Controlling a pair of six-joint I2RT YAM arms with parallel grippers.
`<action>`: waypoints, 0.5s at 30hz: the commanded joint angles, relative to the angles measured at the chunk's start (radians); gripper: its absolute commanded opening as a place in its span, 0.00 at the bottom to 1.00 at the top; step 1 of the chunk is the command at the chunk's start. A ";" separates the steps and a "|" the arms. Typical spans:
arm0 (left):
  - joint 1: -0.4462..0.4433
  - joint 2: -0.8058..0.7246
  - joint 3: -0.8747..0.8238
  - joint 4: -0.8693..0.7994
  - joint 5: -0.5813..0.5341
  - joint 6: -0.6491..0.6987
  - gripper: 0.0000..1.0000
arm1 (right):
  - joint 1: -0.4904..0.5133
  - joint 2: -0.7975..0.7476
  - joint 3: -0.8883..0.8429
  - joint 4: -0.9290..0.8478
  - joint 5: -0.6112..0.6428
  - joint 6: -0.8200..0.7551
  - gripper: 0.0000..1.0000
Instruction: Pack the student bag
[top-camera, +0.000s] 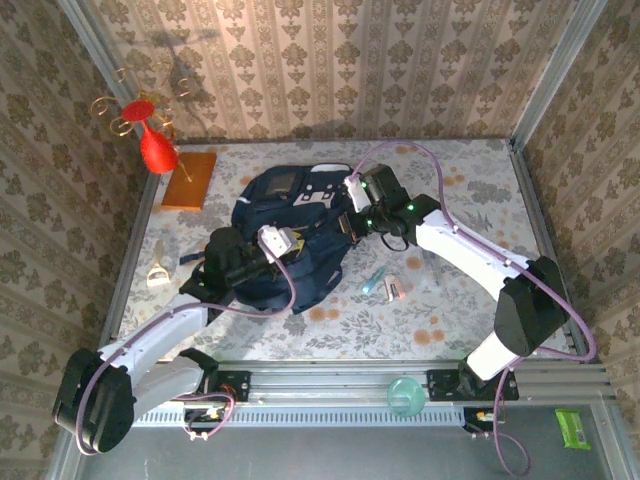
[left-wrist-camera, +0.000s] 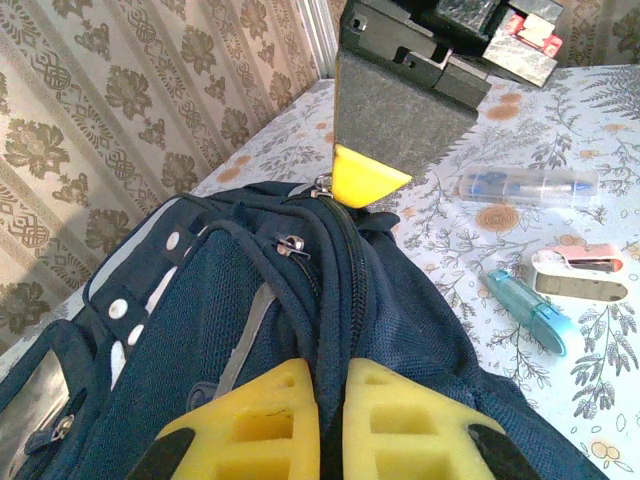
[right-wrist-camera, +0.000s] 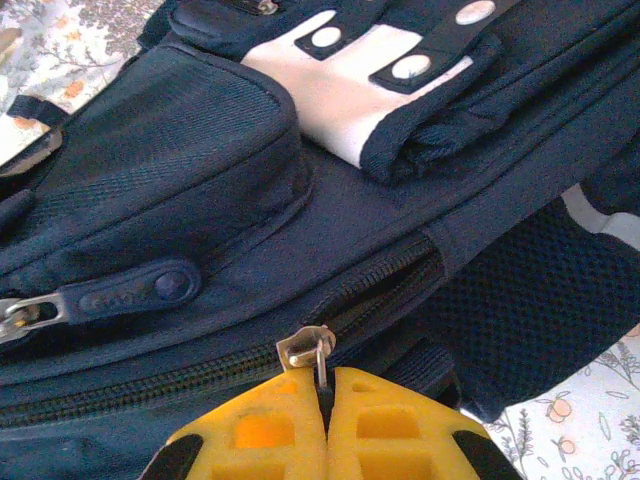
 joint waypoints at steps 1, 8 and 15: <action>0.060 -0.031 -0.019 0.027 -0.122 -0.037 0.00 | -0.104 0.019 0.037 -0.126 0.190 -0.042 0.00; 0.066 -0.034 -0.041 0.037 -0.092 -0.019 0.00 | -0.135 0.110 0.096 -0.146 0.242 -0.053 0.00; 0.074 -0.032 -0.066 0.065 -0.055 -0.020 0.00 | -0.148 0.186 0.147 -0.158 0.305 -0.054 0.00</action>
